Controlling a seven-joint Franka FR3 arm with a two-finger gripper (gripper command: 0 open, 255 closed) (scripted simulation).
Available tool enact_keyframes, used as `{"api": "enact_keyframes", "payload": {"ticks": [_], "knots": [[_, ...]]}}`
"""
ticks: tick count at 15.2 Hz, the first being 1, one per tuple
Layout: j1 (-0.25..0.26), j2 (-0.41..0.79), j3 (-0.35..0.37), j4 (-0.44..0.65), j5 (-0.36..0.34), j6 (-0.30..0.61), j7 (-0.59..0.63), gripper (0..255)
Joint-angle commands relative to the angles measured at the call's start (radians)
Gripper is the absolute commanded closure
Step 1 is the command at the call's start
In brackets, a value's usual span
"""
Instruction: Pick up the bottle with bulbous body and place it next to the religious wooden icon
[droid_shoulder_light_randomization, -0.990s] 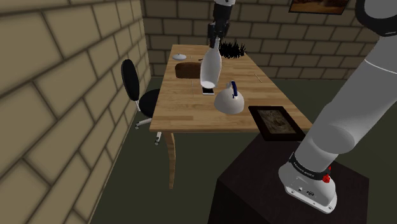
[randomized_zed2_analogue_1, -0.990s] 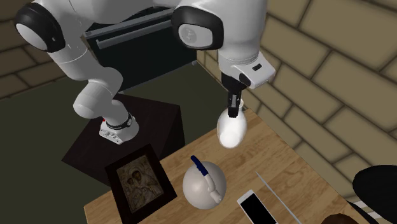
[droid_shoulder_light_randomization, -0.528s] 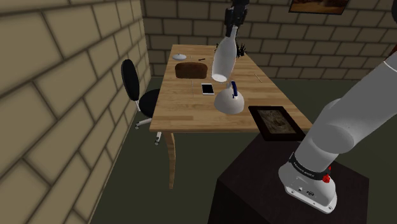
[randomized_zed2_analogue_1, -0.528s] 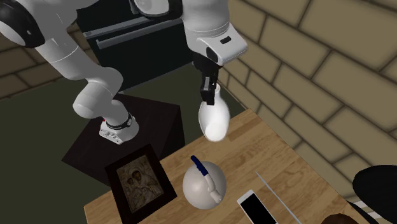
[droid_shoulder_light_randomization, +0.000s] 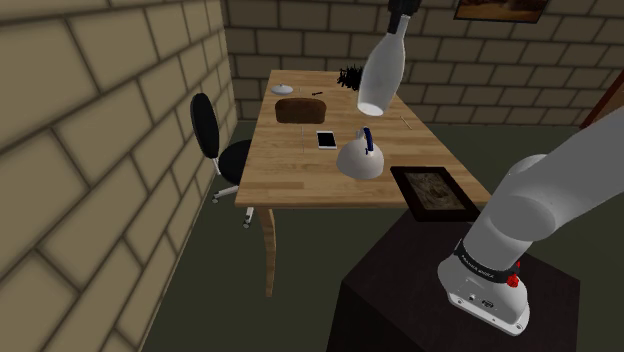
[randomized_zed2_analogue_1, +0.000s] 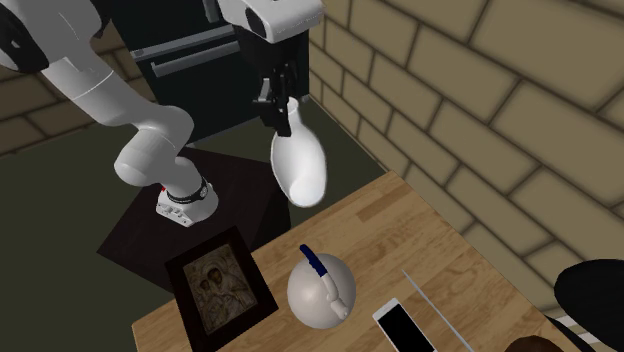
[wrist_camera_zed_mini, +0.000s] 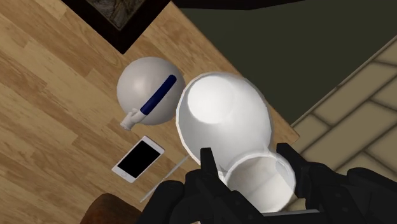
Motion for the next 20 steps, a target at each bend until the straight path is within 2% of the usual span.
{"api": "enact_keyframes", "payload": {"ticks": [1,20], "knots": [[-0.004,-0.027,-0.008,0.02,-0.004,-0.048,-0.012,255],[-0.012,-0.146,-0.007,-0.351,-0.015,0.204,-0.011,255]]}}
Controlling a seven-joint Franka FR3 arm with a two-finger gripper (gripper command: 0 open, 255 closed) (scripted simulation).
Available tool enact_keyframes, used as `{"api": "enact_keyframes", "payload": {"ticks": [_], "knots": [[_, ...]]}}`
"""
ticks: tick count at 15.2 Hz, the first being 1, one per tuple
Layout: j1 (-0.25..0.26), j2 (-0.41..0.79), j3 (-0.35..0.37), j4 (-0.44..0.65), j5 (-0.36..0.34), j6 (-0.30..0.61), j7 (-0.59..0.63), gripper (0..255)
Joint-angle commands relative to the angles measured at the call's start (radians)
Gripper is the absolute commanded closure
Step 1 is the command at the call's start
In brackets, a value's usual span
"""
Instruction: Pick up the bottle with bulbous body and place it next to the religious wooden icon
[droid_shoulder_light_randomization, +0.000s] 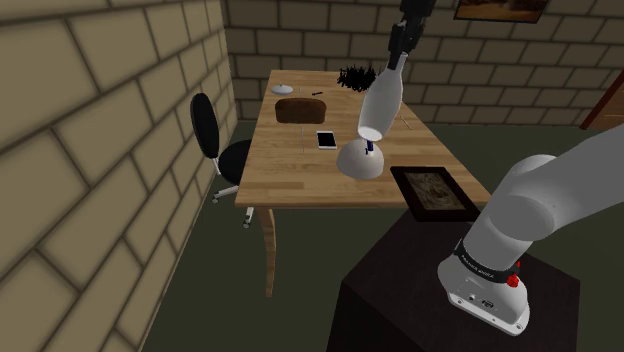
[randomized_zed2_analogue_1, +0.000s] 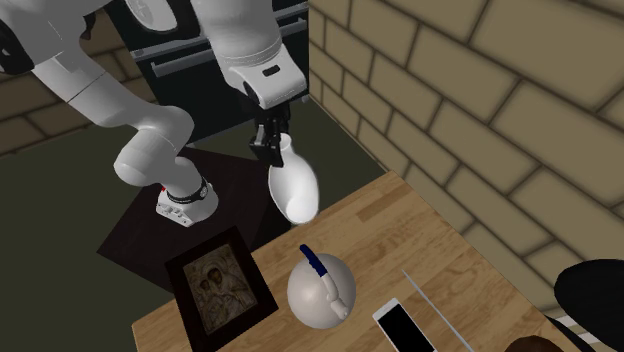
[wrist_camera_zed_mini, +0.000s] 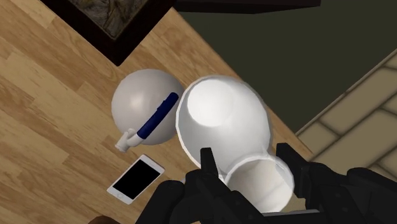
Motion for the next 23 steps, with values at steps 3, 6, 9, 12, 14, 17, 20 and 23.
{"api": "enact_keyframes", "payload": {"ticks": [3,6,9,12,14,17,20,23], "knots": [[-0.001,-0.018,0.0,-0.069,-0.002,0.052,0.001,255],[-0.002,-0.029,-0.001,-0.118,-0.003,0.09,0.0,255],[-0.004,-0.037,-0.002,-0.165,-0.005,0.129,0.0,255],[-0.005,-0.043,-0.003,-0.21,-0.006,0.168,-0.001,255],[-0.005,-0.047,-0.004,-0.24,-0.007,0.194,-0.001,255],[-0.006,-0.05,-0.006,-0.282,-0.008,0.234,-0.002,255],[-0.007,-0.051,-0.008,-0.324,-0.009,0.273,-0.003,255],[-0.008,-0.051,-0.01,-0.364,-0.011,0.314,-0.003,255]]}}
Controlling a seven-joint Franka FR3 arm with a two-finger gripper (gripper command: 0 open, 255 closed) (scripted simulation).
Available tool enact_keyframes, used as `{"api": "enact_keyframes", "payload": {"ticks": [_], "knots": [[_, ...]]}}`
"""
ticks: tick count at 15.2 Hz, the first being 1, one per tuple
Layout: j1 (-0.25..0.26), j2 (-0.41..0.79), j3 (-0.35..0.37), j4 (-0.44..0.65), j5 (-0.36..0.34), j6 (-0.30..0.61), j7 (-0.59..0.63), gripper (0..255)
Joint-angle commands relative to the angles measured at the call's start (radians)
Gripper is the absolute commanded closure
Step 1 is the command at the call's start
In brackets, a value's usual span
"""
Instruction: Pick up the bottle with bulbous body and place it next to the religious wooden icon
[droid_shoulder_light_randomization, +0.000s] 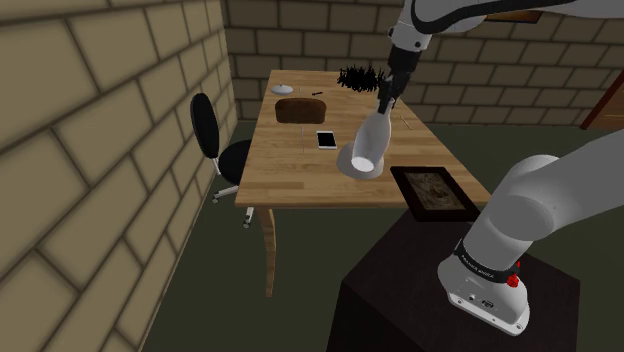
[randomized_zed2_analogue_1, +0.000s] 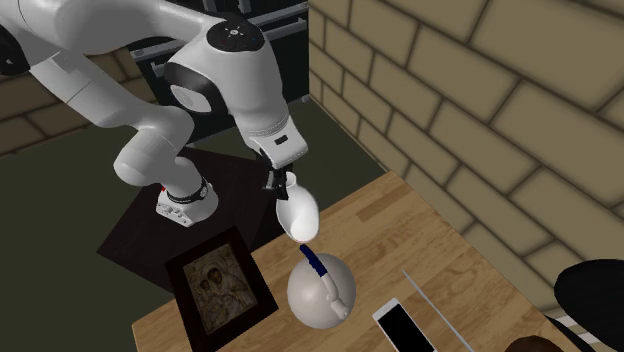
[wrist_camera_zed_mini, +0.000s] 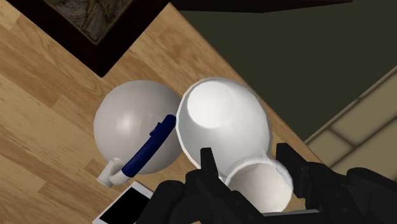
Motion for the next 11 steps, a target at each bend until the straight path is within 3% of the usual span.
{"api": "enact_keyframes", "payload": {"ticks": [1,11], "knots": [[-0.001,-0.001,-0.003,-0.027,-0.001,0.027,-0.002,255],[-0.003,0.02,-0.01,-0.147,-0.005,0.168,-0.006,255]]}}
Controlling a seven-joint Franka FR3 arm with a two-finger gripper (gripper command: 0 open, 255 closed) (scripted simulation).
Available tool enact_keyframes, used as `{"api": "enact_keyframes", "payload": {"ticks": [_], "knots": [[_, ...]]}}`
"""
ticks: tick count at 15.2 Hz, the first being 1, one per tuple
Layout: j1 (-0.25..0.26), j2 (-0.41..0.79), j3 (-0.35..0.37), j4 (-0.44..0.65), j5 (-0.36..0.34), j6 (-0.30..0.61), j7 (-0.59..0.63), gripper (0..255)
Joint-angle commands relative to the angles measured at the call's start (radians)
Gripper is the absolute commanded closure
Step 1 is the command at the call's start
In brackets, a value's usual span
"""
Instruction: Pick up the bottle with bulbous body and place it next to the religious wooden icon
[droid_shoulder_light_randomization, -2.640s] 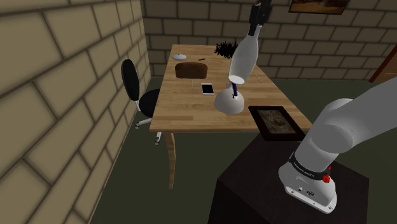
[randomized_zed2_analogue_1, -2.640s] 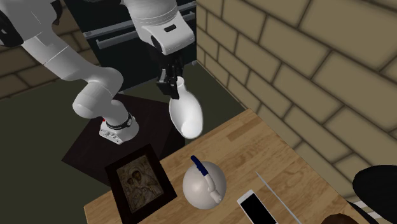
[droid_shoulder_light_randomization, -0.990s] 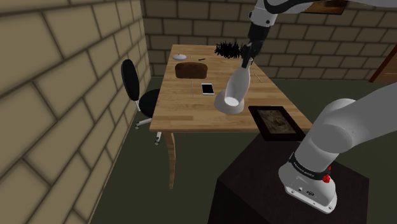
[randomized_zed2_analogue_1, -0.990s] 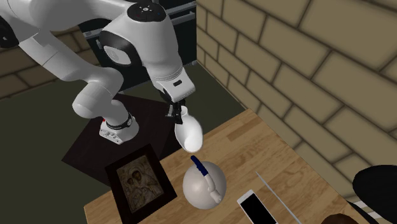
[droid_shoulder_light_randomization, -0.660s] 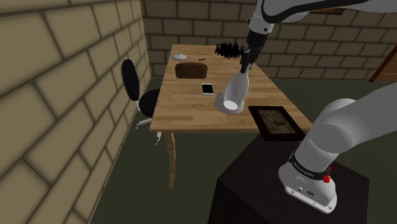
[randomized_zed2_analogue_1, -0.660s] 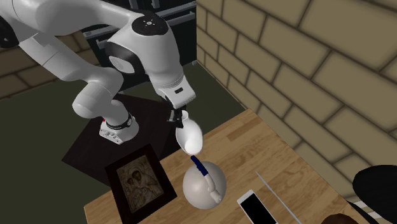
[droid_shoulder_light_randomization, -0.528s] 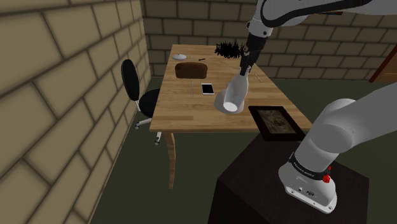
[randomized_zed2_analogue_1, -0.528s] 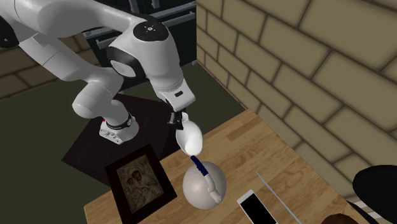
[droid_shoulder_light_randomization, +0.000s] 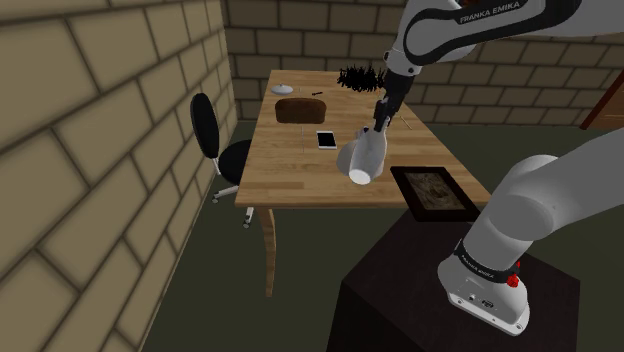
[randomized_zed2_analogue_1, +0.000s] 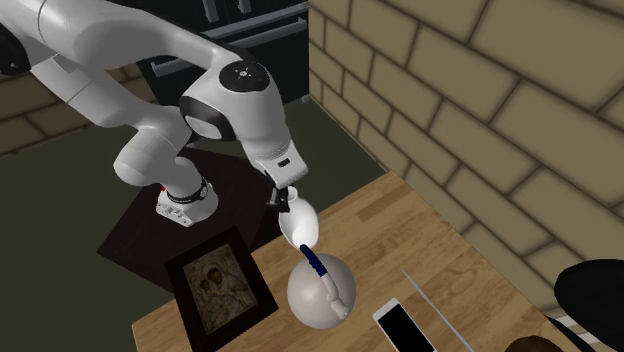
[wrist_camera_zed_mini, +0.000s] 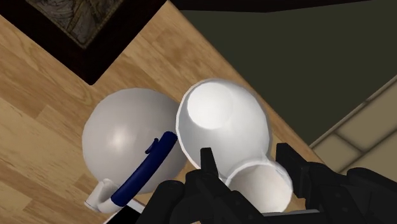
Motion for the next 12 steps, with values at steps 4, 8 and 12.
{"api": "enact_keyframes", "payload": {"ticks": [4,8,12], "knots": [[-0.001,0.019,-0.005,-0.055,-0.002,0.076,-0.004,255],[-0.001,0.032,-0.008,-0.081,-0.002,0.114,-0.005,255],[-0.001,0.032,-0.008,-0.081,-0.002,0.114,-0.005,255]]}}
